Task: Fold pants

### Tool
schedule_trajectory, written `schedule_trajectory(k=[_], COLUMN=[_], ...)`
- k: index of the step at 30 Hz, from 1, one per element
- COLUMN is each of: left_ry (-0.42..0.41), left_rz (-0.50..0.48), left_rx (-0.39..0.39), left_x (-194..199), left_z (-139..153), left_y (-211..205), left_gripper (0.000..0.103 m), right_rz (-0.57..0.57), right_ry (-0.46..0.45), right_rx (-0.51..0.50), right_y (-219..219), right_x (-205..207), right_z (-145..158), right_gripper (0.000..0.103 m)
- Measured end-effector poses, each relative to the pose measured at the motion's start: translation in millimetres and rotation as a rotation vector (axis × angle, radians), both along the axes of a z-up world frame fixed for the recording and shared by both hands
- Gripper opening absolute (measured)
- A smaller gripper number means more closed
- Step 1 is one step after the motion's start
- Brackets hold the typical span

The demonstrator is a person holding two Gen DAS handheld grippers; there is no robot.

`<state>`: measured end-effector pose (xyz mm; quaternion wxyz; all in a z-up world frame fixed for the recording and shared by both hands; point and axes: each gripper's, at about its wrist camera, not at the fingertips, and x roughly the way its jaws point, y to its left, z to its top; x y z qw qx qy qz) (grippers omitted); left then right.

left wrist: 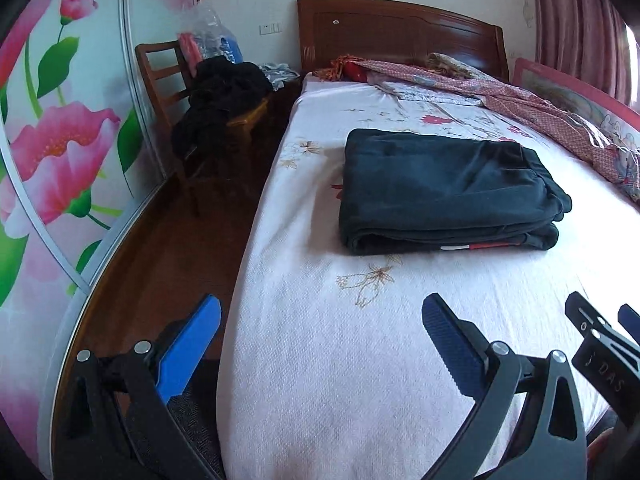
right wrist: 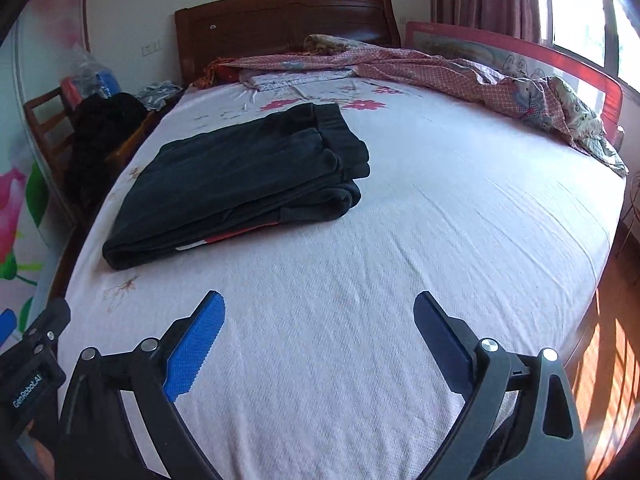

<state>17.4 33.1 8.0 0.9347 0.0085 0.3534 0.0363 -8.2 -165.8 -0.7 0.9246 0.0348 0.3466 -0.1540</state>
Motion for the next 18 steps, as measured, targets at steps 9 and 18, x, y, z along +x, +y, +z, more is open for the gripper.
schedule_trajectory(k=[9, 18], left_ry=[-0.01, -0.002], left_rz=[-0.053, -0.051], left_rx=[0.002, -0.014], left_x=[-2.1, -1.5], left_z=[-5.6, -7.5], left_y=[-15.0, -13.6], left_gripper=[0.101, 0.101], right_rz=[0.02, 0.038], right_ry=[-0.016, -0.001], right_rx=[-0.047, -0.032], right_y=[13.6, 17.1], right_x=[-4.3, -2.9], right_z=[2.7, -2.6], right_gripper=[0.095, 0.095])
